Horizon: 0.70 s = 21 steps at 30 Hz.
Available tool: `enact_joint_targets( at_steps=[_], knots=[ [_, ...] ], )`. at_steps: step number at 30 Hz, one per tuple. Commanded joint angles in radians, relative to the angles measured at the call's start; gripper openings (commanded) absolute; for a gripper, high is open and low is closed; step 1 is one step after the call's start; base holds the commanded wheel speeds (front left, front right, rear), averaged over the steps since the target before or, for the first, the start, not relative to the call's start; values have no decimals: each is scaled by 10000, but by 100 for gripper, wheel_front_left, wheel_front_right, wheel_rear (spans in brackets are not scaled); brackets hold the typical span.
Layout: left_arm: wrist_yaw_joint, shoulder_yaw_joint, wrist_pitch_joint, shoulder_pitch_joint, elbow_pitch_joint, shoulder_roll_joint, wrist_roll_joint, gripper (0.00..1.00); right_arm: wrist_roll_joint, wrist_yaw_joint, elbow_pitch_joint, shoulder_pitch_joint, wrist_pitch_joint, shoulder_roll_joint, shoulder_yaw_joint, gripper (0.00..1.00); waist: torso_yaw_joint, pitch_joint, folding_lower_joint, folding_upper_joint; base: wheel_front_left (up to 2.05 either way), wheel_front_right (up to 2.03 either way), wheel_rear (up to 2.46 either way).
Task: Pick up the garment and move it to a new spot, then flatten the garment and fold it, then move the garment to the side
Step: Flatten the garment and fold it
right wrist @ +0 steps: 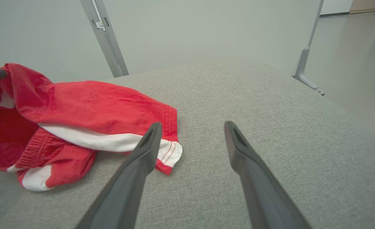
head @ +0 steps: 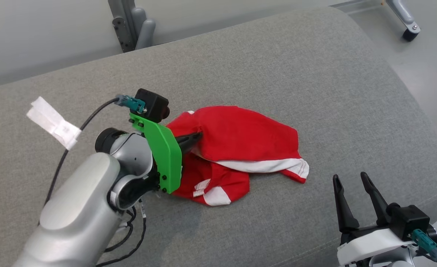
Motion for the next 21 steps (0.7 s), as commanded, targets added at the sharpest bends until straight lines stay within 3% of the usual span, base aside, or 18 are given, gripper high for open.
enact_joint_targets(
  at_steps=[1, 5, 9, 13, 14, 17, 21],
  knots=[
    [-41, 145, 444, 184, -617, 322, -474, 0, -64, -3, 21, 137, -30, -22, 2, 100, 118, -200, 0, 0, 0, 0, 0],
    [528, 484, 1500, 559, -2468, 646, -1537, 0, -63, -3, 44, 353, -30, -22, 31, 100, 173, -486, 0, 0, 0, 0, 0],
    [1528, 539, 2499, 1198, -4171, 854, -2357, 0, -11, -3, 80, 518, -30, -22, 33, 100, 227, -732, 0, 0, 0, 0, 0],
    [2611, 665, 3196, 1814, -5685, 705, -3374, 0, 5, -2, 80, 612, -30, -21, -23, 100, 360, -774, 0, 0, 0, 0, 0],
    [2611, 665, 3196, 1814, -5685, 705, -3374, 0, 5, -2, 80, 612, -30, -21, -23, 100, 360, -774, 0, 0, 0, 0, 0],
    [3290, 893, 3369, 2028, -6134, 725, -3705, 0, 1, -3, 91, 539, -30, -21, 28, 100, 452, -655, 0, 0, 0, 0, 0],
    [3798, 1374, 3122, 2083, -5213, 934, -3600, 0, 39, -3, 65, 201, -30, -21, 169, 100, 469, -285, 0, 0, 0, 0, 0]
  ],
)
